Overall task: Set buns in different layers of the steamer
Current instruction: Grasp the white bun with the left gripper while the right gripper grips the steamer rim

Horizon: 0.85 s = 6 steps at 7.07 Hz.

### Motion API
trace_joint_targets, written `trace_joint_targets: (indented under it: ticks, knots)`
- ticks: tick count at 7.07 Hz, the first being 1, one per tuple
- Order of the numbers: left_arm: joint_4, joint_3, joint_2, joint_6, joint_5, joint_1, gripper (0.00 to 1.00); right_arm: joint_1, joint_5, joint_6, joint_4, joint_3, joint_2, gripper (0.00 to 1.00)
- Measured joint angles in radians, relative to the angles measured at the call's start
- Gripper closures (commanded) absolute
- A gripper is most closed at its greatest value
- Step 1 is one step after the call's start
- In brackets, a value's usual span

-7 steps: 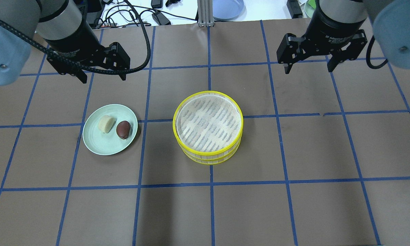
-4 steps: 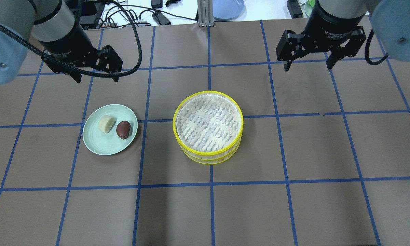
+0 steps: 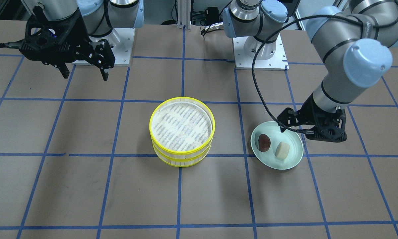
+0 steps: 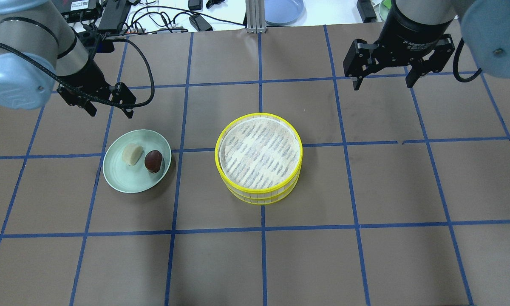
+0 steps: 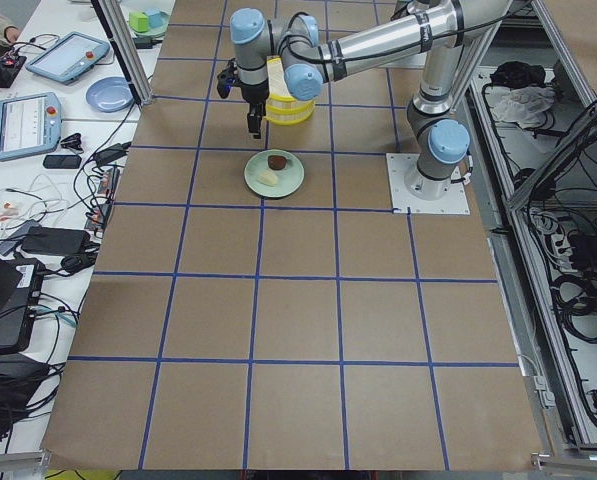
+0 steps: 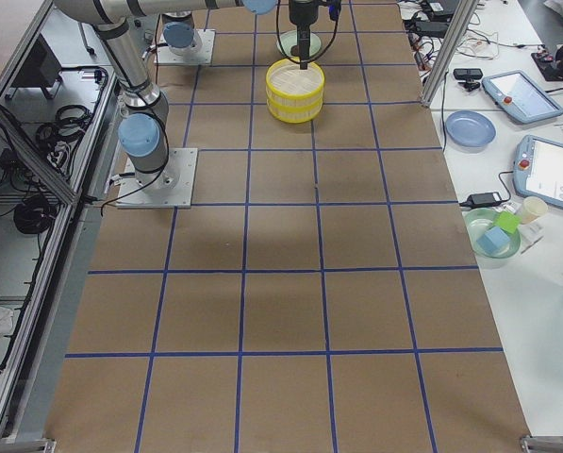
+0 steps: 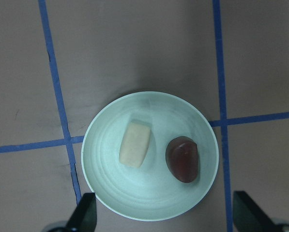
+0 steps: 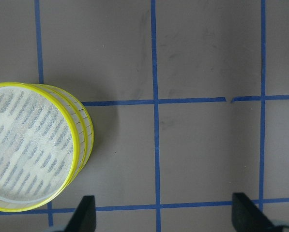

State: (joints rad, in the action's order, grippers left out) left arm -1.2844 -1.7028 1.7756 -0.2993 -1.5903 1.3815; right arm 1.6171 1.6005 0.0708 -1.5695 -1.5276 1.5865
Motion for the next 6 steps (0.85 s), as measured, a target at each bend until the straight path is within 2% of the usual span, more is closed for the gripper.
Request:
trace_joint_targets:
  ticks: [2, 4, 6]
  knots:
    - [0.047, -0.032, 0.103, -0.024, -0.001, -0.022, 0.00, 0.033, -0.012, 0.037, -0.012, -0.011, -0.049, 0.00]
    - [0.058, -0.039, 0.174, -0.028, -0.003, -0.038, 0.00, 0.131, -0.033, 0.143, -0.090, -0.055, -0.166, 0.00]
    - [0.071, -0.047, 0.214, -0.029, -0.004, -0.060, 0.01, 0.198, -0.038, 0.188, -0.245, -0.146, -0.268, 0.14]
